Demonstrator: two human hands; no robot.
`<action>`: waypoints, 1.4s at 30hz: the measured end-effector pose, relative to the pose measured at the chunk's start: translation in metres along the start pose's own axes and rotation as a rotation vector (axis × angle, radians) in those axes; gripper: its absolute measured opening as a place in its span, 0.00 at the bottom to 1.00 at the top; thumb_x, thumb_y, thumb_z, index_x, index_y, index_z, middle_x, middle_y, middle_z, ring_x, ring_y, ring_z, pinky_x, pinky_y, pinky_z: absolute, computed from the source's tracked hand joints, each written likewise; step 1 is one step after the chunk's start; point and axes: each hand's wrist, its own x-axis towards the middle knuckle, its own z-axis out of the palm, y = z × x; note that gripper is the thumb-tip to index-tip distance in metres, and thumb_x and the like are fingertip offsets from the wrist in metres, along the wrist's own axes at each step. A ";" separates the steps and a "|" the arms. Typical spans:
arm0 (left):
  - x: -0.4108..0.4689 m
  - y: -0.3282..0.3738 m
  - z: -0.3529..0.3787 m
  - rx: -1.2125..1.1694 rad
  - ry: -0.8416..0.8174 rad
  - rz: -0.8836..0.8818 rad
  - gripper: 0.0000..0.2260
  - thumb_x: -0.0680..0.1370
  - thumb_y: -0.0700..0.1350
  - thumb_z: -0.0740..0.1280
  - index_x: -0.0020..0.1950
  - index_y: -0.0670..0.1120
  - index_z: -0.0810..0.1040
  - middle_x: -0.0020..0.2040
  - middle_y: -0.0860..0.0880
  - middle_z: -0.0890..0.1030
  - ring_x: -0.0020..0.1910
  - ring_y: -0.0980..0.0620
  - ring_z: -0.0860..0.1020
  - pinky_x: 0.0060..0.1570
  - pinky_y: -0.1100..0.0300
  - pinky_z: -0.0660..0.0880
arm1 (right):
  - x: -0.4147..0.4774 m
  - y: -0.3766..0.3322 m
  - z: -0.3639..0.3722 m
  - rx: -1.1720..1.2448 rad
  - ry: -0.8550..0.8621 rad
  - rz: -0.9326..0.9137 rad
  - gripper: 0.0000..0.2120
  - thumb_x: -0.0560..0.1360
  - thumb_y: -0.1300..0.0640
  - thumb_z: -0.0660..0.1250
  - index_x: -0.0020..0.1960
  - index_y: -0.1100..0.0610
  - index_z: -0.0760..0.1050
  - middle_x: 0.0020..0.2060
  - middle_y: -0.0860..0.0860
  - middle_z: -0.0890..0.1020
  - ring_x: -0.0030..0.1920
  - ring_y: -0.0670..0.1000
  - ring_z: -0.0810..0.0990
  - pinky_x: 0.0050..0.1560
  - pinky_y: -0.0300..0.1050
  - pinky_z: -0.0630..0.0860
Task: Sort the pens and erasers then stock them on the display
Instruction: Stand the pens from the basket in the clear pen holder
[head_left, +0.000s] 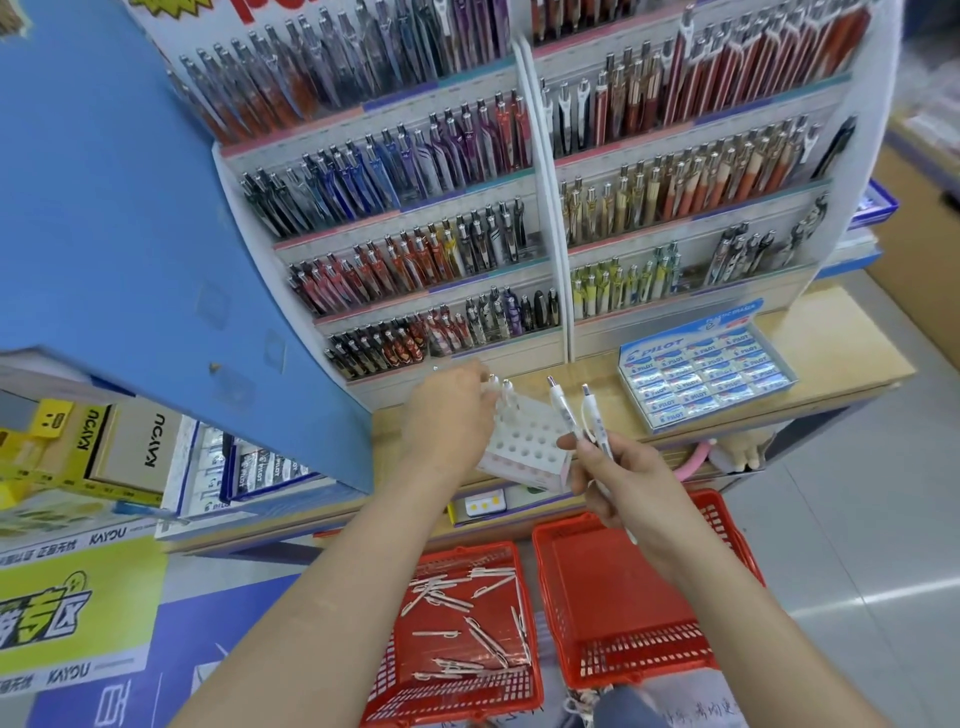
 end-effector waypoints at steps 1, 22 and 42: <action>-0.004 0.001 -0.005 -0.101 0.006 0.002 0.07 0.78 0.48 0.64 0.51 0.49 0.80 0.44 0.51 0.82 0.45 0.48 0.79 0.44 0.54 0.76 | 0.000 -0.002 -0.001 -0.002 -0.012 -0.001 0.10 0.80 0.54 0.61 0.53 0.56 0.79 0.32 0.54 0.76 0.26 0.49 0.64 0.24 0.37 0.60; -0.018 -0.043 -0.047 -0.485 0.185 -0.192 0.06 0.74 0.41 0.69 0.41 0.51 0.83 0.33 0.54 0.82 0.36 0.54 0.81 0.44 0.55 0.79 | 0.025 0.002 0.000 -0.080 0.217 0.109 0.10 0.77 0.63 0.56 0.48 0.59 0.76 0.27 0.54 0.74 0.21 0.47 0.62 0.26 0.37 0.57; -0.012 -0.034 0.003 -0.117 0.061 0.006 0.06 0.75 0.47 0.68 0.47 0.47 0.84 0.43 0.49 0.81 0.45 0.49 0.77 0.45 0.56 0.72 | 0.028 0.030 0.003 -0.134 0.161 0.053 0.08 0.76 0.64 0.62 0.43 0.53 0.75 0.28 0.51 0.74 0.25 0.49 0.65 0.24 0.37 0.62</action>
